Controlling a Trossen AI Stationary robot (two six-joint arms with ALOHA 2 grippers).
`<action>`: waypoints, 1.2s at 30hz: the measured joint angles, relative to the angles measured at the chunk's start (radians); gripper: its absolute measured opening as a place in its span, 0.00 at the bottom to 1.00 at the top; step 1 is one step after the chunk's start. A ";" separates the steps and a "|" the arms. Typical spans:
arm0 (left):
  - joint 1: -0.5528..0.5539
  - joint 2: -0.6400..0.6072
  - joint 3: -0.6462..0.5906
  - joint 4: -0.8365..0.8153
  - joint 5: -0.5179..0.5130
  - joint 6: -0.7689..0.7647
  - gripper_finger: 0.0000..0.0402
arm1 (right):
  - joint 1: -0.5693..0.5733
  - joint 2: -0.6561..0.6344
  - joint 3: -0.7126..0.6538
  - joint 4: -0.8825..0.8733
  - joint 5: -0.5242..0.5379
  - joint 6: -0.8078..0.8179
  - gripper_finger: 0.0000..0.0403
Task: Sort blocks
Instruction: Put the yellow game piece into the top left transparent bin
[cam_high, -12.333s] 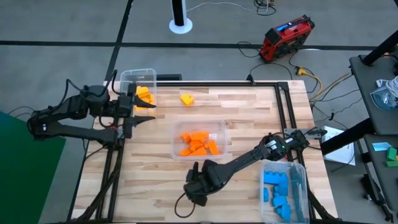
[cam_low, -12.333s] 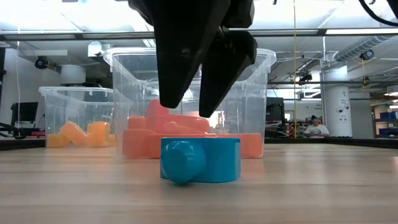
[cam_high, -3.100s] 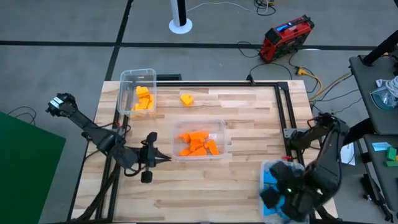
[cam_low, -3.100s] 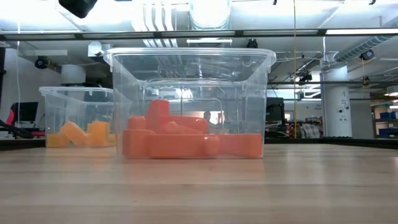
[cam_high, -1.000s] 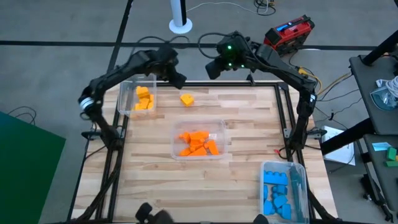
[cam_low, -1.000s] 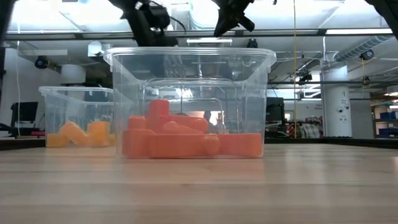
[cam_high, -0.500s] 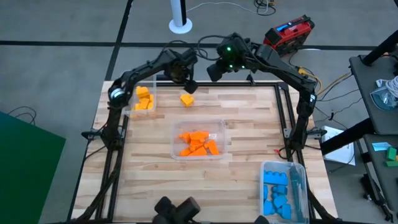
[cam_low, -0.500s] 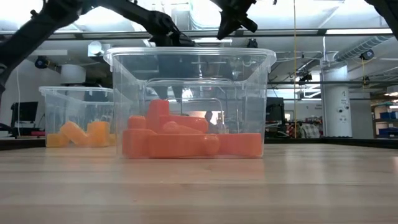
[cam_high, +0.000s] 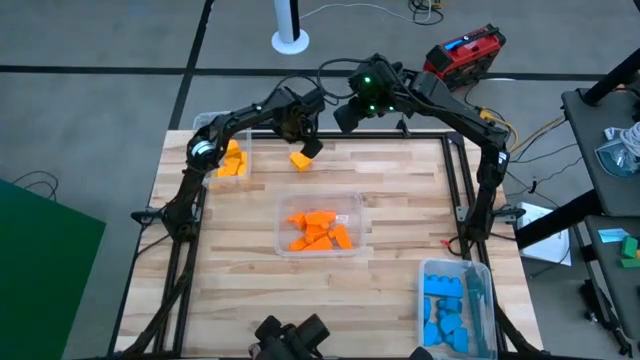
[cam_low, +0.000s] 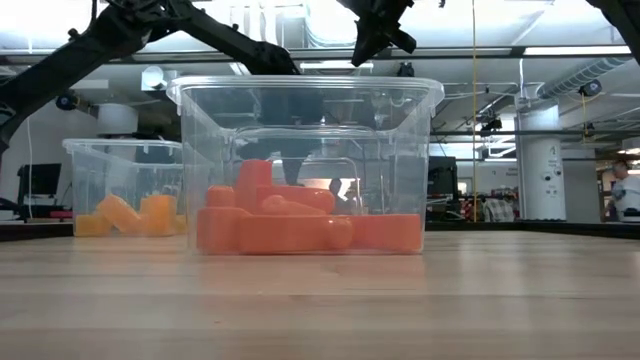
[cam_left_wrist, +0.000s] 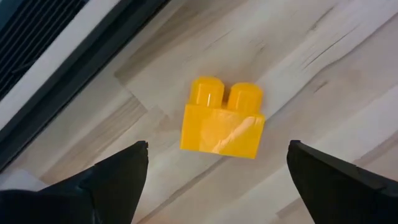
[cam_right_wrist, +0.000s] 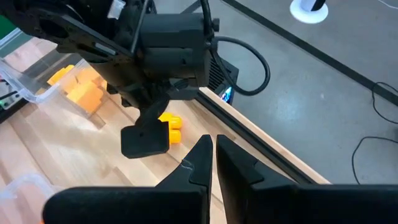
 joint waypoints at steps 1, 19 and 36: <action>0.000 0.004 0.000 -0.001 0.000 0.001 0.88 | 0.000 0.000 0.000 0.000 0.000 0.000 0.03; -0.026 0.066 -0.021 0.027 0.000 0.032 0.89 | 0.000 0.001 0.000 0.001 0.000 0.004 0.03; -0.029 0.081 -0.154 0.160 0.000 0.047 0.89 | 0.000 0.001 -0.001 0.001 0.000 0.016 0.03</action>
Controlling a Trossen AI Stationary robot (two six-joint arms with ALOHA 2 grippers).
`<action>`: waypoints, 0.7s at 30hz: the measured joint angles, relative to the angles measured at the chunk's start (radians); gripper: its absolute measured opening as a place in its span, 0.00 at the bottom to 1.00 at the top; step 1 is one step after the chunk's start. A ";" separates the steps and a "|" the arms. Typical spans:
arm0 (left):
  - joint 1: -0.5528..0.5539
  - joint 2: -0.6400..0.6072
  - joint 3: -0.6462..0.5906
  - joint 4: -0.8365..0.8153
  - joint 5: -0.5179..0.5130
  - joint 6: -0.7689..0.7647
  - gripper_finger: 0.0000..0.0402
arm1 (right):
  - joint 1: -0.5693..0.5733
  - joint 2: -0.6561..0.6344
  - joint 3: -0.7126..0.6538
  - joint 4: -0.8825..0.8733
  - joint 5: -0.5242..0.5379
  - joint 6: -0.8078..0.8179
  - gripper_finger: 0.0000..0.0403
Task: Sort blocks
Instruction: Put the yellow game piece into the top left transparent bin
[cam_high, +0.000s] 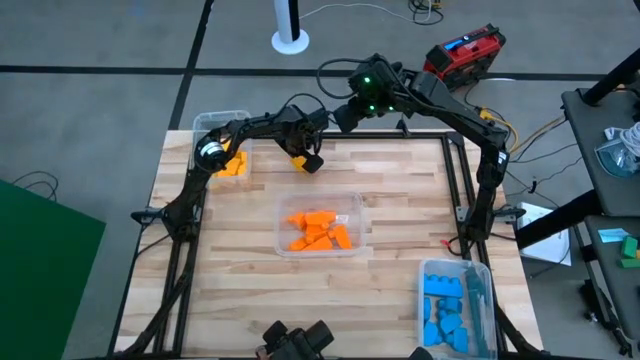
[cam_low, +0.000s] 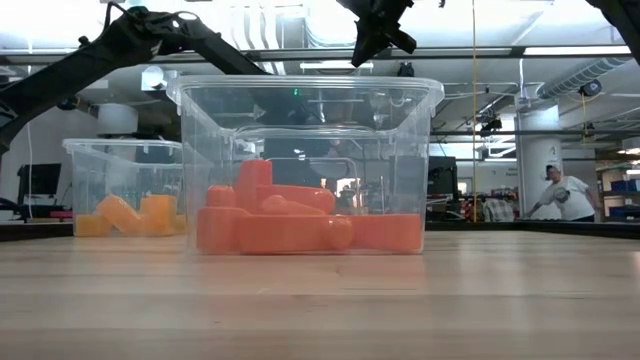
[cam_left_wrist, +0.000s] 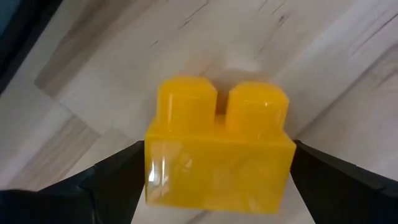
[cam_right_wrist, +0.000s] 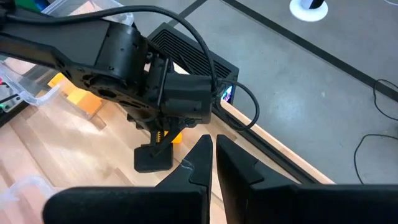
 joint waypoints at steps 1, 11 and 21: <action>0.000 0.000 -0.005 0.008 0.000 0.000 0.89 | 0.000 0.000 0.000 0.000 0.000 0.000 0.03; 0.000 -0.003 -0.050 0.081 0.008 0.011 0.77 | 0.000 0.002 0.000 0.003 0.001 0.000 0.03; 0.000 -0.004 -0.030 0.058 0.032 0.031 0.66 | 0.000 0.002 0.000 0.001 0.001 -0.003 0.03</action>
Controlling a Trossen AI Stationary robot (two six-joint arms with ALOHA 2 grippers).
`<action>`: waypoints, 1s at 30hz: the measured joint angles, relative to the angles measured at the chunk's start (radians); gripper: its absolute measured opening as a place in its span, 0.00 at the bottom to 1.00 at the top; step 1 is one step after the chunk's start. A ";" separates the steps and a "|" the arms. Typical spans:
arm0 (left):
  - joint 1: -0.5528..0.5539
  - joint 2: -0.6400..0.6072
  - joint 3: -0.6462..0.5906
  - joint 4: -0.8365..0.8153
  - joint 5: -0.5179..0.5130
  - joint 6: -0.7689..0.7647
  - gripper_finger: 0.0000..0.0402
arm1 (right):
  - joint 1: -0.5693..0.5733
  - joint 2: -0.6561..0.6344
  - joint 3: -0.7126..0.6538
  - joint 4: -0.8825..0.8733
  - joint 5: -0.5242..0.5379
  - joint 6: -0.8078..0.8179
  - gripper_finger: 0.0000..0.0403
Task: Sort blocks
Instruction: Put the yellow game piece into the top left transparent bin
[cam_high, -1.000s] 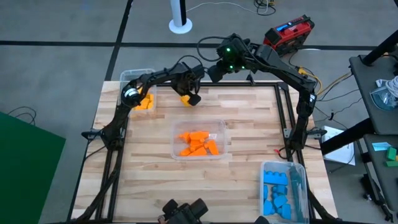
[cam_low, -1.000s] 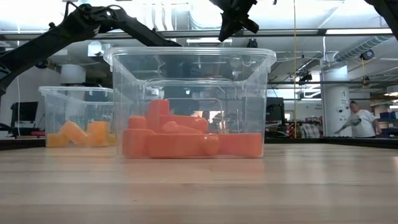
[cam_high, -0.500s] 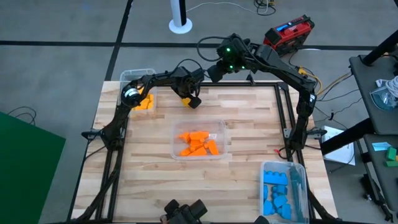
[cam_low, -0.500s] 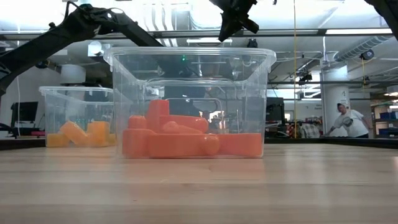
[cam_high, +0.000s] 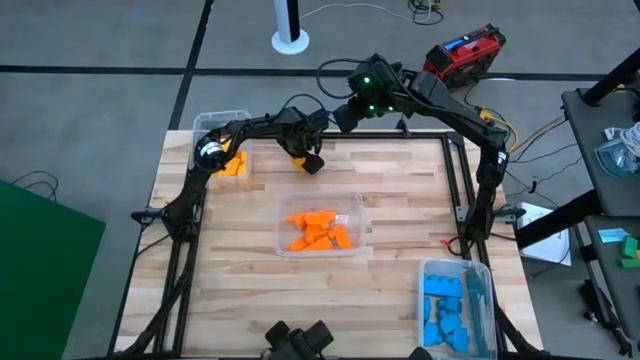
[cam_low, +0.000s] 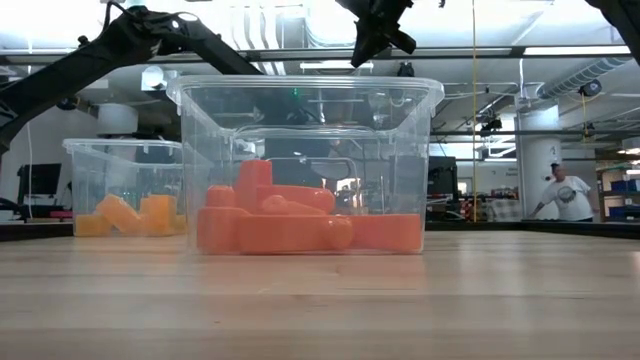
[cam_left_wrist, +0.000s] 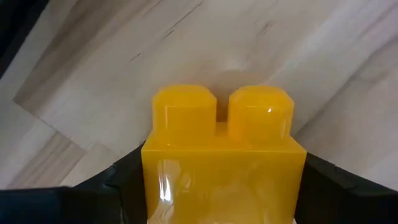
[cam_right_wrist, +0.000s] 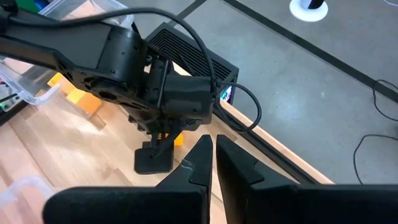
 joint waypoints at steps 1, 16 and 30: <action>0.000 -0.002 0.009 -0.013 0.002 0.003 0.66 | 0.000 0.000 0.000 -0.002 0.000 -0.001 0.03; 0.001 -0.086 0.511 -0.411 -0.107 0.049 0.68 | -0.001 0.000 -0.009 0.000 0.003 -0.042 0.03; 0.163 -0.621 -0.159 -0.345 -0.119 -0.151 0.69 | -0.002 0.000 -0.023 0.001 0.000 -0.062 0.03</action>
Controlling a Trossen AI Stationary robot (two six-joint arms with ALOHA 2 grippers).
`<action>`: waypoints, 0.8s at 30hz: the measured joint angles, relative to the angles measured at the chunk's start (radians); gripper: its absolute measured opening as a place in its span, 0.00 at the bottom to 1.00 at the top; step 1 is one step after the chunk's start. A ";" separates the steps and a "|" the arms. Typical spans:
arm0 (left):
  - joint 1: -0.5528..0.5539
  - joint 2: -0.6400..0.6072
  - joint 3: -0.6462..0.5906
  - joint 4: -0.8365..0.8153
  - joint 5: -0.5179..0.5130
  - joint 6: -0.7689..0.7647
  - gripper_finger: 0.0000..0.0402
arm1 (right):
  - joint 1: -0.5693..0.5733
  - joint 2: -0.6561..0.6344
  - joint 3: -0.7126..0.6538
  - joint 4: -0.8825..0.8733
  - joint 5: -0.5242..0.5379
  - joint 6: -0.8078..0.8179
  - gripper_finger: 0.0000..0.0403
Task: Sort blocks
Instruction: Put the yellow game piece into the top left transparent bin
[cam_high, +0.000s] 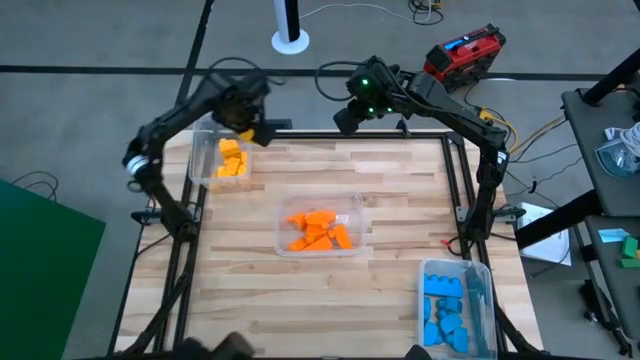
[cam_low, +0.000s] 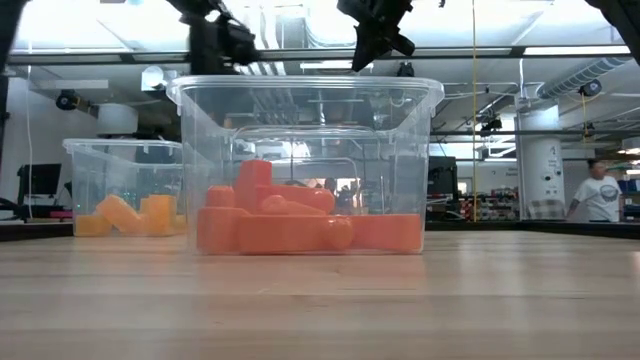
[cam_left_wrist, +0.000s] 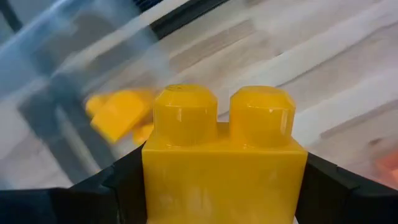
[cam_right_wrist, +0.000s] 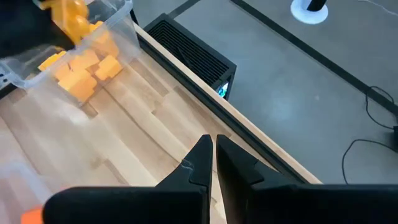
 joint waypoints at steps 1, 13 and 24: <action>0.012 -0.033 -0.040 0.011 0.000 -0.013 0.69 | 0.000 0.000 0.000 0.001 0.000 -0.005 0.03; 0.177 -0.254 -0.359 0.076 0.020 -0.081 0.69 | 0.000 0.000 -0.010 0.021 -0.002 -0.017 0.03; 0.232 -0.258 -0.474 0.149 0.036 -0.060 0.73 | 0.000 0.000 -0.032 0.021 -0.027 -0.004 0.03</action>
